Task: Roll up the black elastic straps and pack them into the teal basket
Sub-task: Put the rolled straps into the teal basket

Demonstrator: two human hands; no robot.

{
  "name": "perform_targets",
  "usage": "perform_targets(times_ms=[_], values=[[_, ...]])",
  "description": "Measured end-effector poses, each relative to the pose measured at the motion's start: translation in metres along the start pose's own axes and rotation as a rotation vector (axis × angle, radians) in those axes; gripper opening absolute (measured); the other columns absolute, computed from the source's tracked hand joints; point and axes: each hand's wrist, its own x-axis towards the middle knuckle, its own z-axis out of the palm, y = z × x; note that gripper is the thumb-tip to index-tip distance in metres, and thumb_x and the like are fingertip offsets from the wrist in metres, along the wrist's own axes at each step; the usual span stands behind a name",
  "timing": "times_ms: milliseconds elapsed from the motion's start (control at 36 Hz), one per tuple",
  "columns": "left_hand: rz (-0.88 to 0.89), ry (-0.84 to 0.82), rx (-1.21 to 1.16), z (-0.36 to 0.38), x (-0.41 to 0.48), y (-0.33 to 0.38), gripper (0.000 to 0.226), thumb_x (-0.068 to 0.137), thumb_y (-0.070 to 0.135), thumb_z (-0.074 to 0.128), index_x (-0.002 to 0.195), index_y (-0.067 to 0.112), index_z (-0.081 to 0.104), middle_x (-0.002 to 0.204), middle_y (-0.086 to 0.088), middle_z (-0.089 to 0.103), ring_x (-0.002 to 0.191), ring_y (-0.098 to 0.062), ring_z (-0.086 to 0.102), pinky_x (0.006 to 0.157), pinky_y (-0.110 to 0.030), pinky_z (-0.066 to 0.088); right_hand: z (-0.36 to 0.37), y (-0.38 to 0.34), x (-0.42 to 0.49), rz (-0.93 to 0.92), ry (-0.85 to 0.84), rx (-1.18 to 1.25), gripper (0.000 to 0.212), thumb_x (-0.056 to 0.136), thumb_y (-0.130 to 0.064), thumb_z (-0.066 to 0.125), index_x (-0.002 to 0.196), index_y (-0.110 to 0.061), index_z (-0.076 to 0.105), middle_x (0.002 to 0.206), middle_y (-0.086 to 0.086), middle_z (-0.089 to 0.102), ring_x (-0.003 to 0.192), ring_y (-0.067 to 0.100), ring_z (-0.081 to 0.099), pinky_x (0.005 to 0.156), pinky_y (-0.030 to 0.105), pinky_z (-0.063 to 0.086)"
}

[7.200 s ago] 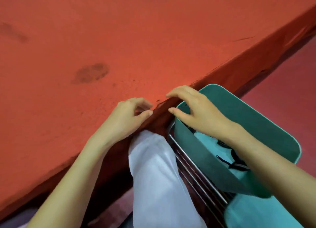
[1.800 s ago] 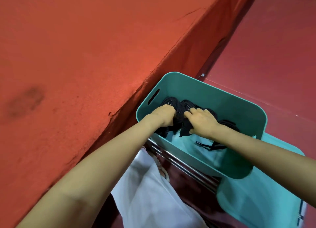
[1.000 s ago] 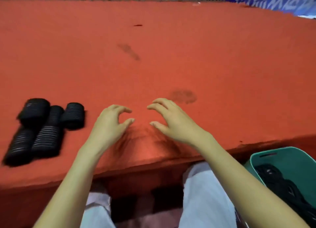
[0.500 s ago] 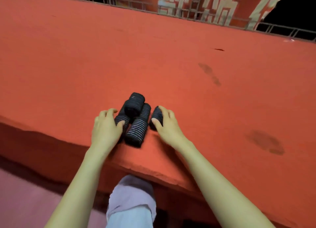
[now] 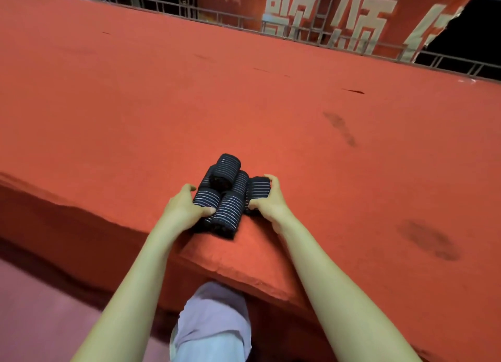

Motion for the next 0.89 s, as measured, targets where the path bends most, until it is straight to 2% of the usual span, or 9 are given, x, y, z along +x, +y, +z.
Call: perform_targets(times_ms=[56,167,250,389,528,611,722,778,889], values=[[0.047,0.034,0.000,0.002,-0.006,-0.001,0.078,0.074,0.024,0.079,0.139,0.015,0.037,0.123,-0.015,0.057,0.114,-0.031,0.054,0.094,-0.039,0.042,-0.004,0.002,-0.015,-0.061,0.030,0.002,0.074,0.041,-0.018,0.065,0.094,-0.059,0.035,0.117,0.015,0.057,0.101,0.031,0.060,0.083,0.043,0.054],[0.152,0.117,0.045,0.004,-0.018,-0.002,0.066,0.073,0.019,0.077,0.132,0.018,0.045,0.118,-0.011,0.053,0.108,-0.032,0.053,0.089,-0.035,0.040,-0.015,-0.002,-0.050,-0.167,0.098,-0.062,0.068,0.055,-0.016,0.072,0.100,-0.044,0.029,0.116,0.002,0.051,0.100,0.027,0.057,0.080,0.049,0.054],[0.201,0.178,0.058,0.007,-0.029,-0.003,0.059,0.071,0.016,0.076,0.123,0.021,0.048,0.107,-0.006,0.046,0.104,-0.030,0.051,0.082,-0.032,0.035,-0.025,0.003,-0.063,-0.239,0.171,-0.106,0.059,0.068,-0.011,0.074,0.103,-0.025,0.029,0.109,-0.001,0.047,0.094,0.022,0.052,0.081,0.037,0.047],[0.277,0.275,0.053,0.011,-0.039,-0.004,0.059,0.066,0.014,0.081,0.117,0.017,0.050,0.111,-0.009,0.055,0.106,-0.032,0.053,0.084,-0.036,0.038,-0.038,0.009,-0.077,-0.253,0.207,-0.146,0.053,0.075,-0.016,0.072,0.102,-0.022,0.027,0.098,-0.002,0.048,0.090,0.026,0.054,0.077,0.050,0.051],[0.392,0.421,0.004,0.012,-0.058,0.006,0.058,0.068,0.013,0.079,0.117,0.018,0.048,0.114,-0.006,0.055,0.105,-0.030,0.053,0.085,-0.042,0.042,-0.054,0.013,-0.091,-0.393,0.167,-0.205,0.086,0.081,-0.007,0.068,0.147,-0.030,0.018,0.119,0.001,0.046,0.103,0.016,0.048,0.088,0.017,0.032],[0.504,0.465,-0.048,0.013,-0.072,0.023,0.059,0.071,0.015,0.079,0.120,0.018,0.047,0.113,-0.004,0.052,0.103,-0.027,0.052,0.084,-0.039,0.041,-0.064,0.011,-0.098,-0.430,0.138,-0.333,0.074,0.087,-0.013,0.065,0.146,-0.037,0.028,0.110,0.000,0.041,0.094,0.010,0.044,0.085,0.014,0.031],[0.644,0.377,-0.153,0.031,-0.090,0.052,0.064,0.071,0.015,0.079,0.127,0.020,0.048,0.114,-0.001,0.049,0.105,-0.018,0.051,0.090,-0.035,0.044,-0.091,0.009,-0.110,-0.406,0.166,-0.470,0.039,0.086,-0.018,0.066,0.123,-0.023,0.053,0.108,0.001,0.039,0.095,0.020,0.051,0.092,0.027,0.040],[0.693,0.291,-0.191,0.050,-0.098,0.066,0.061,0.072,0.017,0.078,0.125,0.023,0.050,0.114,0.002,0.048,0.104,-0.012,0.049,0.091,-0.033,0.044,-0.110,0.008,-0.118,-0.357,0.196,-0.556,0.035,0.086,-0.021,0.065,0.119,-0.019,0.051,0.108,0.003,0.038,0.093,0.027,0.054,0.089,0.035,0.044],[0.729,0.142,-0.166,0.099,-0.105,0.082,0.057,0.072,0.020,0.078,0.122,0.021,0.050,0.113,0.002,0.050,0.104,-0.015,0.050,0.088,-0.030,0.041,-0.148,0.012,-0.135,-0.211,0.216,-0.806,0.037,0.088,-0.018,0.057,0.122,-0.014,0.043,0.115,0.009,0.037,0.100,0.038,0.053,0.087,0.037,0.039]])
